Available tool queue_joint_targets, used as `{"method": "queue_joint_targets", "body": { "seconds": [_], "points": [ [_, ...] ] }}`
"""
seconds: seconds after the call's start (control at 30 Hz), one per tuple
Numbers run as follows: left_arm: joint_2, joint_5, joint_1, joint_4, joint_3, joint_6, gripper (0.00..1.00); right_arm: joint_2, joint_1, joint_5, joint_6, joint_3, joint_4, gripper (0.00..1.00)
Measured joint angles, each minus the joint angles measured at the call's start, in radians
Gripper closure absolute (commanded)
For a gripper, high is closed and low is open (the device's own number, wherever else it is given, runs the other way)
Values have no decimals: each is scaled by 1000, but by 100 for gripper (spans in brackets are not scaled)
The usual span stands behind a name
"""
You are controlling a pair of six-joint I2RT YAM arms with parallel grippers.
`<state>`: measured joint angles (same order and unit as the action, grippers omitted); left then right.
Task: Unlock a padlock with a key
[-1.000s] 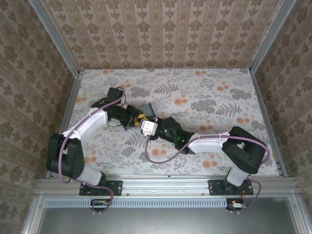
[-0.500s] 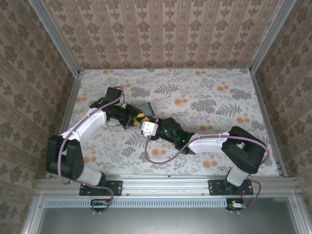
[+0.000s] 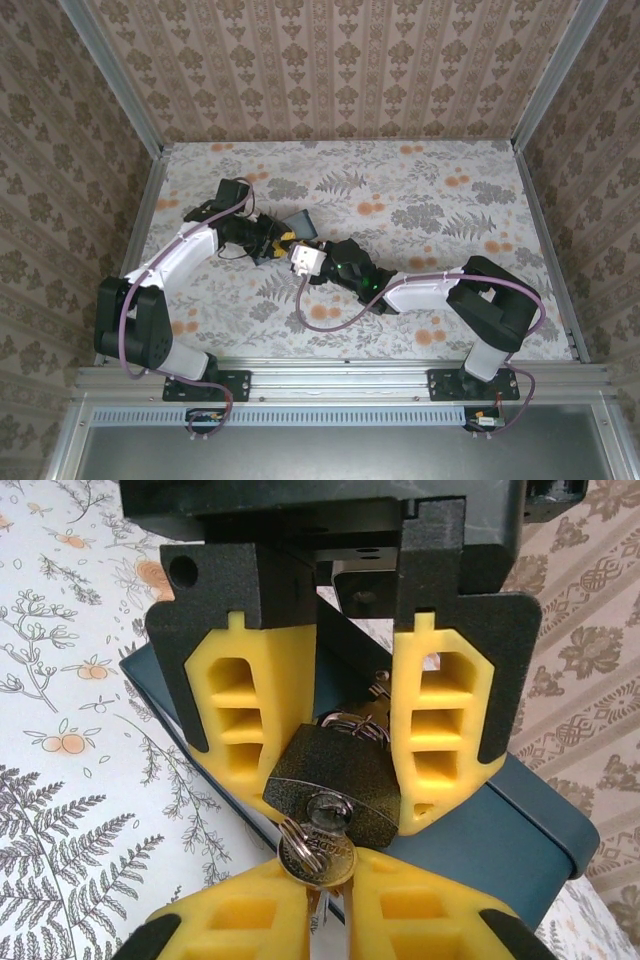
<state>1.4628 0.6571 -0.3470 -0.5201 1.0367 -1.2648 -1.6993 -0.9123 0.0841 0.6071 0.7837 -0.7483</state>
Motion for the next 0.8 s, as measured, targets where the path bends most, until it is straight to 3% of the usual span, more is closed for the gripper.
{"method": "queue_joint_targets", "body": {
  "seconds": [0.1,0.23,0.53,0.7,0.8],
  "points": [
    [0,-1,0,5,-3,-1,100,0,-1,5,-32,1,11,84],
    [0,0,-5,5,-3,-7,100,0,-14,27,-58,1,11,72],
    [-3,0,-6,14,-7,-15,100,0,-27,68,-57,1,-1,80],
    [-10,0,-7,20,-11,-19,100,0,-29,71,-39,1,-5,65],
    [-14,0,-6,24,-12,-19,100,0,-40,89,-22,2,-10,64]
  ]
}}
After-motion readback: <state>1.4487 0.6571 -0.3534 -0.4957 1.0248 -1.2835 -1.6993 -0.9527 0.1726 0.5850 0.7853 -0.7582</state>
